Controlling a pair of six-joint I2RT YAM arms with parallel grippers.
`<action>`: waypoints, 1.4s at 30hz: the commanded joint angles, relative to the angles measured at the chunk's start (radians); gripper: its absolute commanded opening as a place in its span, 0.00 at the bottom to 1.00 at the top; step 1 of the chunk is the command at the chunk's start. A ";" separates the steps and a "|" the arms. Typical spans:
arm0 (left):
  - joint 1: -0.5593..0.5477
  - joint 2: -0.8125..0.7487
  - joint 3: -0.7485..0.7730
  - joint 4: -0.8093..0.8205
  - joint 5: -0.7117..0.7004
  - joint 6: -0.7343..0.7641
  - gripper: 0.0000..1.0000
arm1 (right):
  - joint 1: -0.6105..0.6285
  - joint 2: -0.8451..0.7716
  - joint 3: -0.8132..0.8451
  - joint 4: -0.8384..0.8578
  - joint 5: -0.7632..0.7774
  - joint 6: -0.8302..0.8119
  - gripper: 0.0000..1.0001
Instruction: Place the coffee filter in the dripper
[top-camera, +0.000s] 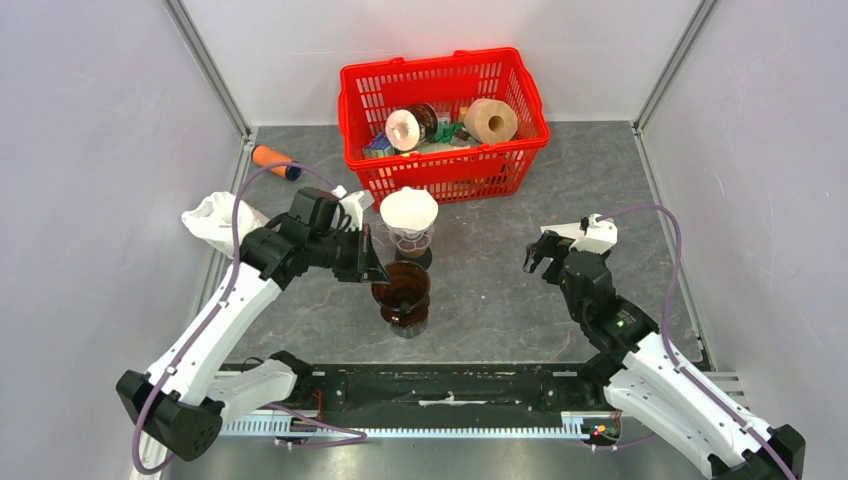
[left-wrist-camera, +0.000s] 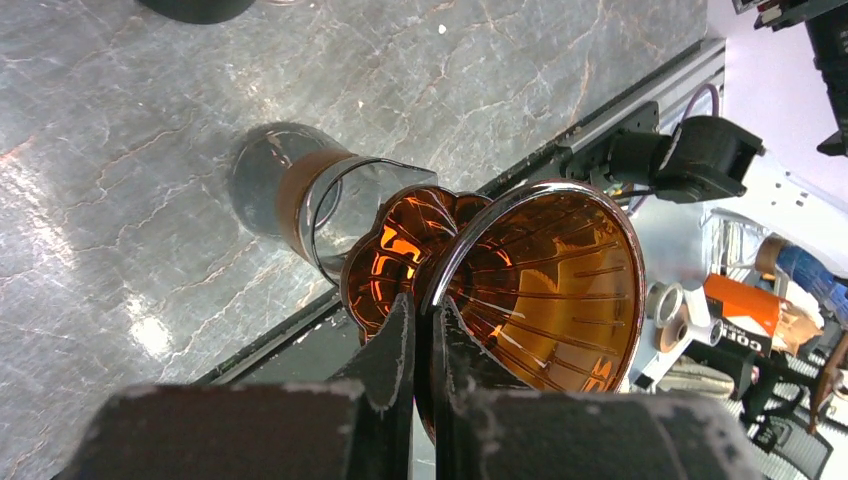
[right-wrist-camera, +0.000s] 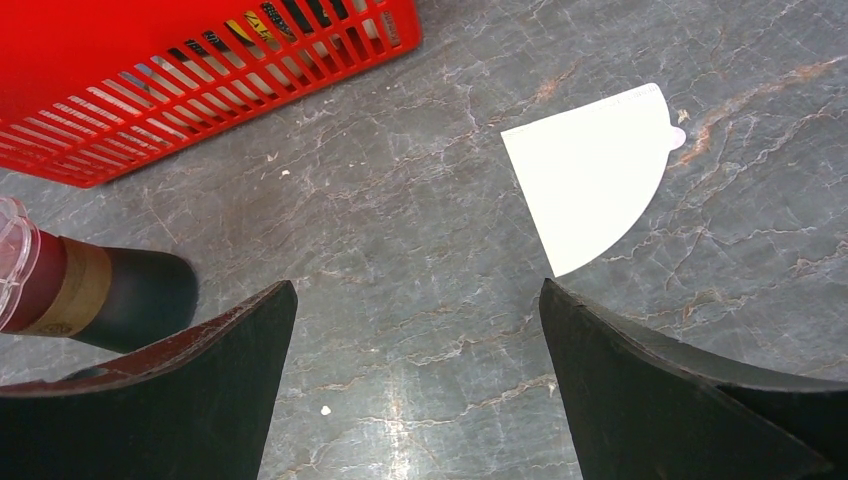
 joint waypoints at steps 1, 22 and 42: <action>-0.016 0.032 0.017 0.050 0.065 0.059 0.02 | -0.001 0.005 0.003 0.032 0.010 -0.018 0.99; -0.052 0.112 0.024 0.050 -0.076 0.133 0.06 | -0.002 -0.009 -0.005 0.031 0.018 -0.024 0.99; -0.055 0.045 0.063 0.021 -0.027 0.164 0.72 | -0.002 -0.003 -0.005 0.035 0.018 -0.025 0.99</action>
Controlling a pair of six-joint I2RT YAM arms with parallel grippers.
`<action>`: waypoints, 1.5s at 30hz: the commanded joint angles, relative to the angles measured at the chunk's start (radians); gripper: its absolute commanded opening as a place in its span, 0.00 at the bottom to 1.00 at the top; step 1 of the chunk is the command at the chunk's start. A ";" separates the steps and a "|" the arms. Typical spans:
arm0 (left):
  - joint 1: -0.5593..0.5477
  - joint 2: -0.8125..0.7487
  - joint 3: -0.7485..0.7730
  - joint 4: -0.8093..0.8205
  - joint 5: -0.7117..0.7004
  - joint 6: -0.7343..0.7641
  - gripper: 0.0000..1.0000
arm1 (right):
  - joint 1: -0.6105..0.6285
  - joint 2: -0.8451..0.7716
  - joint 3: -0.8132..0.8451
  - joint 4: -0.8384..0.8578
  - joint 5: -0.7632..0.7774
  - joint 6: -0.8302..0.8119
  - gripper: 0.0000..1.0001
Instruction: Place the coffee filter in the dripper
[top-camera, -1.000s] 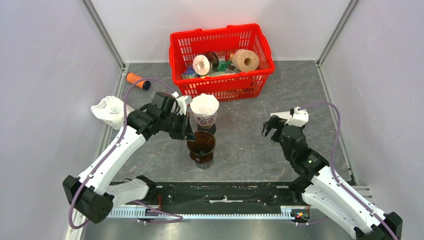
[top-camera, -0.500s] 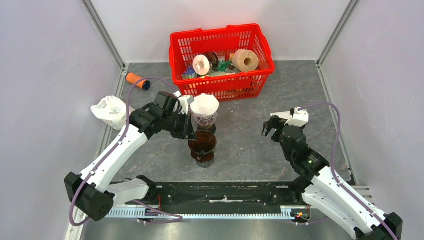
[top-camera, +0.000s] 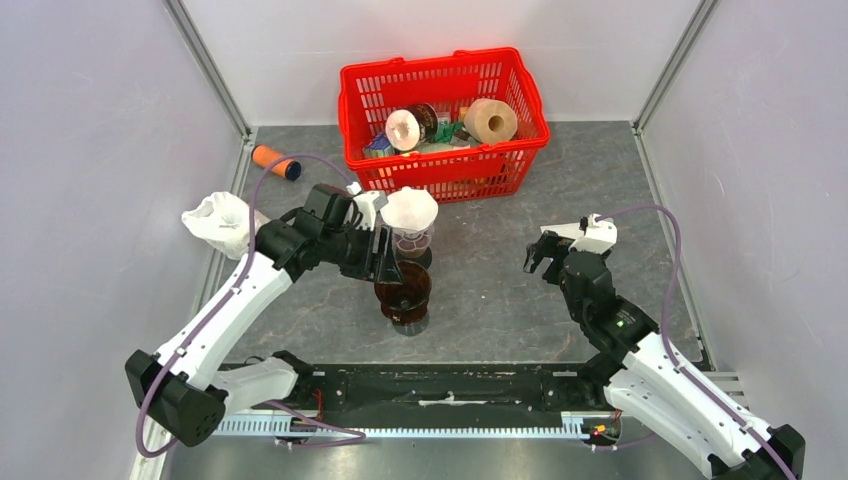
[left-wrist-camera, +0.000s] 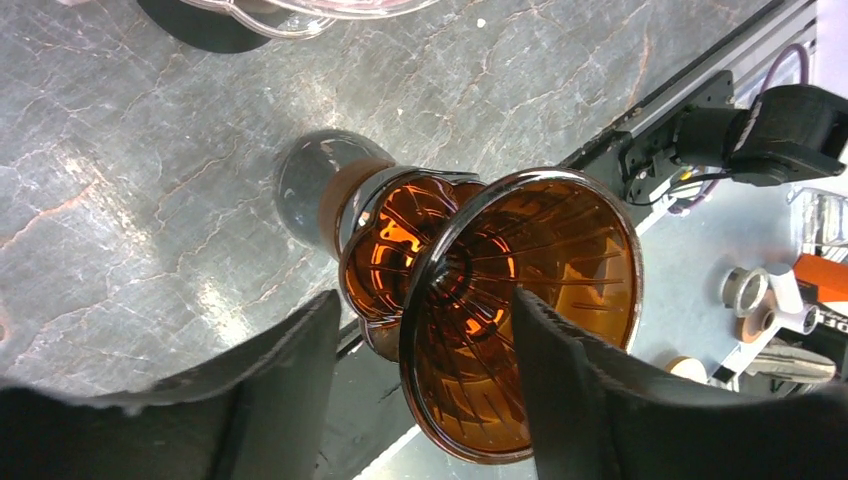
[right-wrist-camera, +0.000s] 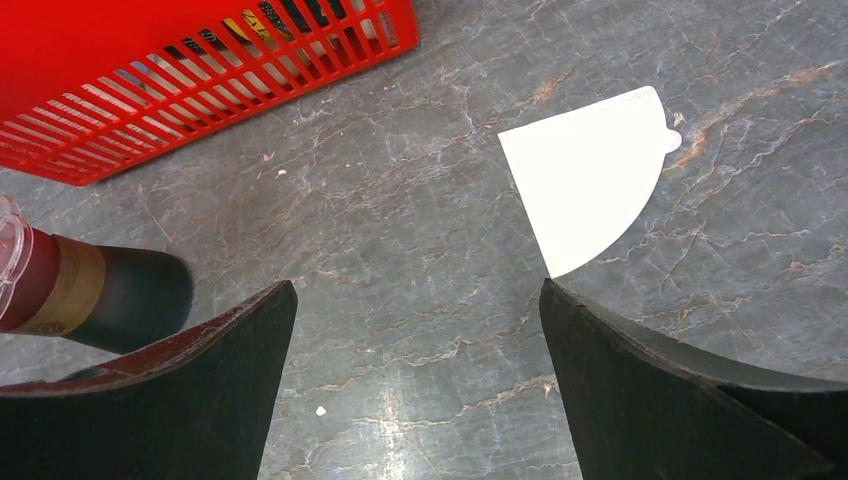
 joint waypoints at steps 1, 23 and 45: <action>-0.004 -0.057 0.054 -0.004 0.027 0.037 0.77 | -0.001 -0.005 -0.003 0.032 0.015 -0.010 0.99; 0.000 -0.039 0.017 0.238 -0.915 -0.499 0.91 | -0.001 0.021 0.015 -0.007 0.060 -0.024 0.99; 0.209 -0.103 -0.255 0.487 -0.914 -0.592 1.00 | -0.325 0.476 0.211 -0.139 -0.160 0.072 0.99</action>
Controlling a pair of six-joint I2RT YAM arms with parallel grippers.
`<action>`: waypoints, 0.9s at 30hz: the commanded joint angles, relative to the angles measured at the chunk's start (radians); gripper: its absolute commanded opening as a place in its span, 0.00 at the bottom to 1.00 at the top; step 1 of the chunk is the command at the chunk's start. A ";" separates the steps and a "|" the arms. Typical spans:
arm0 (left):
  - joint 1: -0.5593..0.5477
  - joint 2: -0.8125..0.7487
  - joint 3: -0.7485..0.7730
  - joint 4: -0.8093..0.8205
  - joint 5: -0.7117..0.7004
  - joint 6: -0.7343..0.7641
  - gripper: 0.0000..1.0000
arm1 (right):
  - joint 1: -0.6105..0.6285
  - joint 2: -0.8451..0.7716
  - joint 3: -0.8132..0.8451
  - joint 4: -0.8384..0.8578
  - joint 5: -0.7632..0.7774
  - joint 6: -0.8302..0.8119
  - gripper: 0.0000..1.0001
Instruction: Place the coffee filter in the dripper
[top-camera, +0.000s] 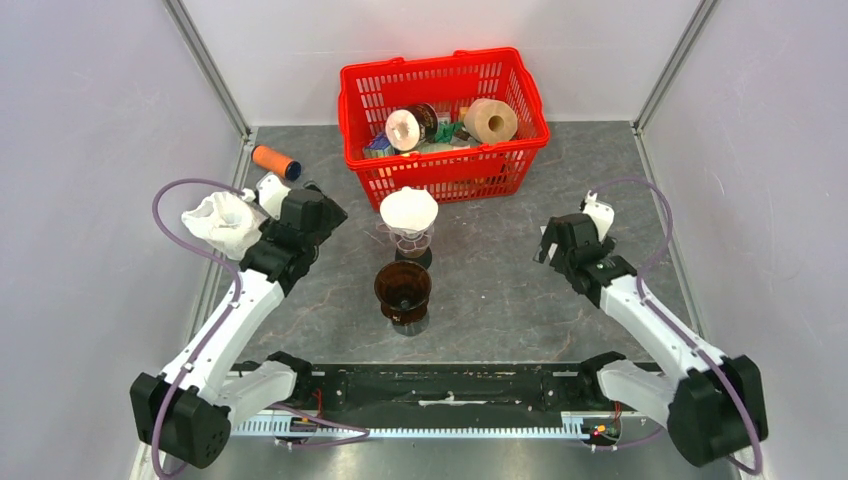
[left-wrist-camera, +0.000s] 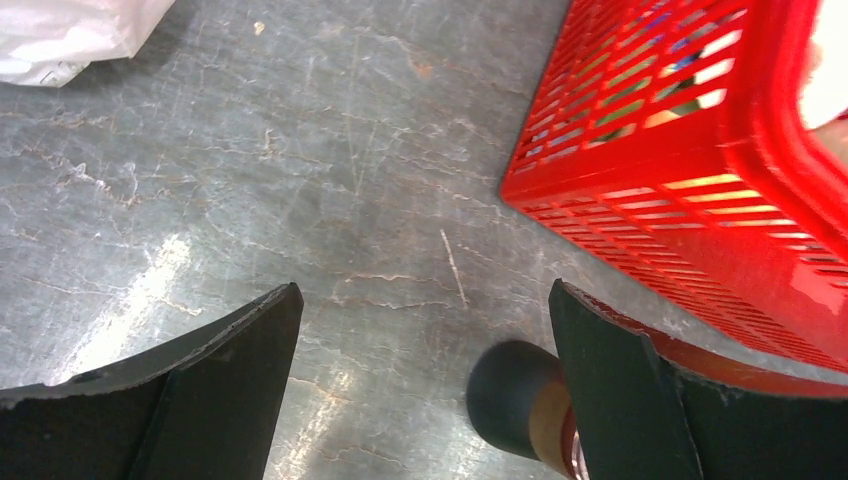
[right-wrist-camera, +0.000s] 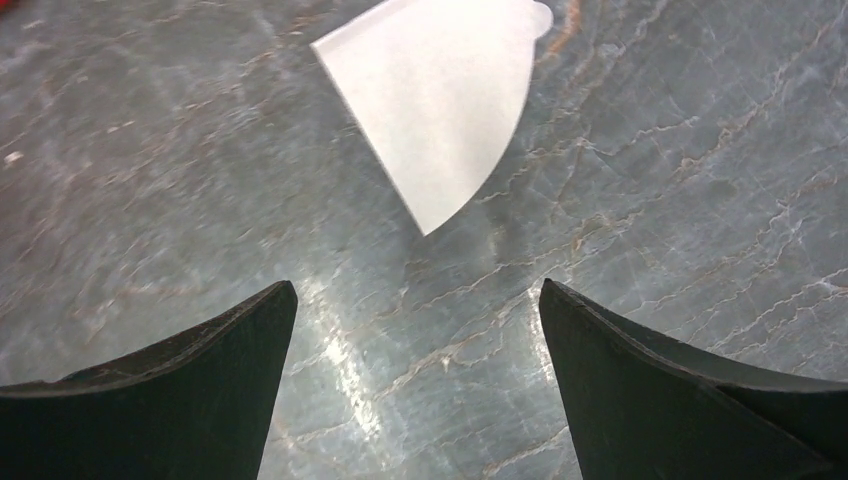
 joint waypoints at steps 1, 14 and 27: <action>0.050 0.001 -0.067 0.108 0.041 -0.046 1.00 | -0.123 0.124 0.055 0.072 -0.101 0.023 0.99; 0.154 0.061 -0.087 0.145 0.229 0.012 1.00 | -0.343 0.766 0.434 0.016 -0.292 -0.084 0.99; 0.175 0.031 -0.101 0.149 0.225 0.019 1.00 | -0.333 0.890 0.524 -0.134 -0.280 -0.086 0.83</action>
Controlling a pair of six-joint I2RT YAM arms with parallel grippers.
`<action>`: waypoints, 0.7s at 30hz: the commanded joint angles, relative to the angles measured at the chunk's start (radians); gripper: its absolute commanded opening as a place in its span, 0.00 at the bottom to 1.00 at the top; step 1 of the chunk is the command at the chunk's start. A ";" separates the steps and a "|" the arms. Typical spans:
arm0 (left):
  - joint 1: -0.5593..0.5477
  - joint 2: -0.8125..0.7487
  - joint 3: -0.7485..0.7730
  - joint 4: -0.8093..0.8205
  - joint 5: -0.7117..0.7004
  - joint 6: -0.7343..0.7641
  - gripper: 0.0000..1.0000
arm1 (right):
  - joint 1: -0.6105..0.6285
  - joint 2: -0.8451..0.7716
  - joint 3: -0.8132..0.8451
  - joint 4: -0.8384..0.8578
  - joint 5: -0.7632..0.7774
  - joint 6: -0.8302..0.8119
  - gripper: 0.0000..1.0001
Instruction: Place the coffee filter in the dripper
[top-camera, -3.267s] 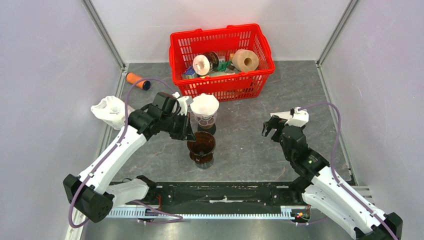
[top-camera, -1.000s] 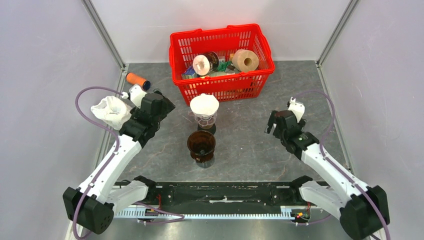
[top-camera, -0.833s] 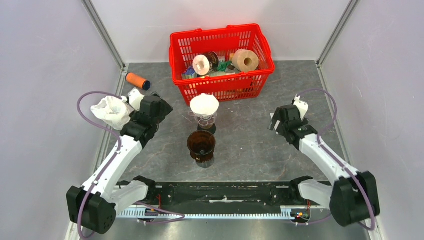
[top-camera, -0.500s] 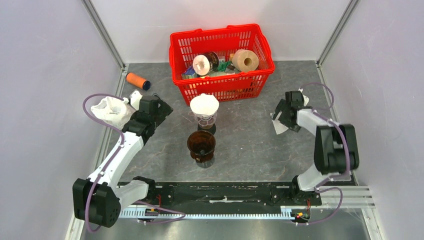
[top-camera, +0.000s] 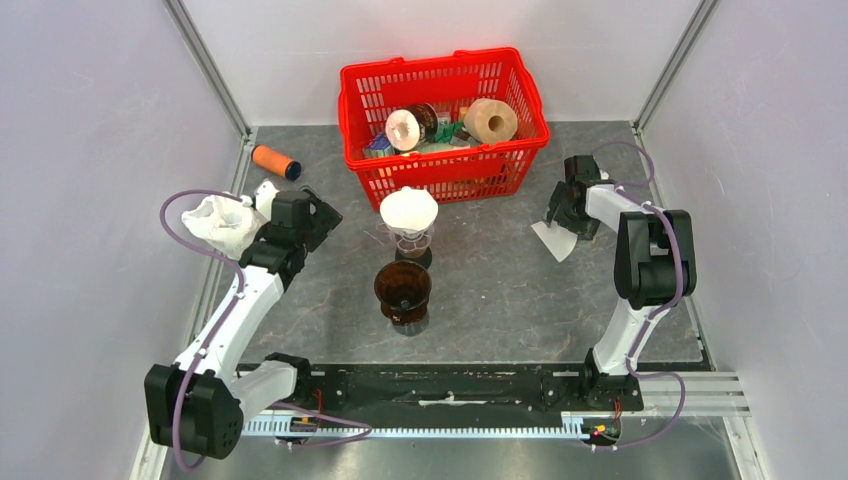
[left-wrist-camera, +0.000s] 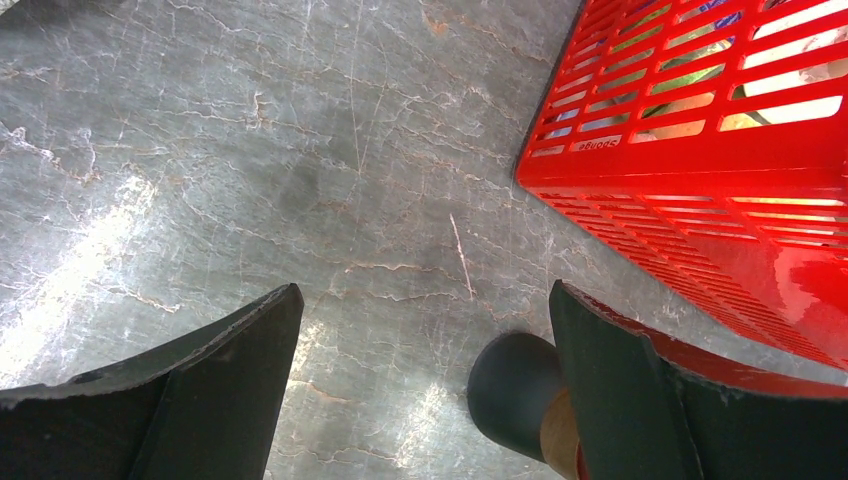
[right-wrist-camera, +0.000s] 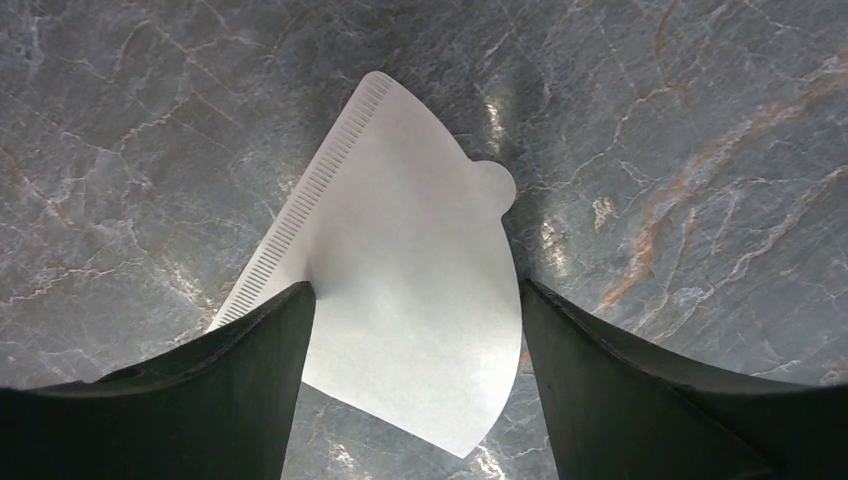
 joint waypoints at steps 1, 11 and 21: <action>0.008 -0.009 0.003 0.042 -0.003 0.023 1.00 | 0.010 0.039 -0.027 -0.116 -0.005 0.017 0.81; 0.016 -0.020 0.003 0.029 -0.011 0.030 0.99 | 0.028 0.018 -0.031 -0.098 -0.018 0.031 0.42; 0.016 -0.058 -0.005 0.064 0.074 0.072 0.99 | 0.039 -0.280 -0.122 -0.029 -0.161 -0.065 0.32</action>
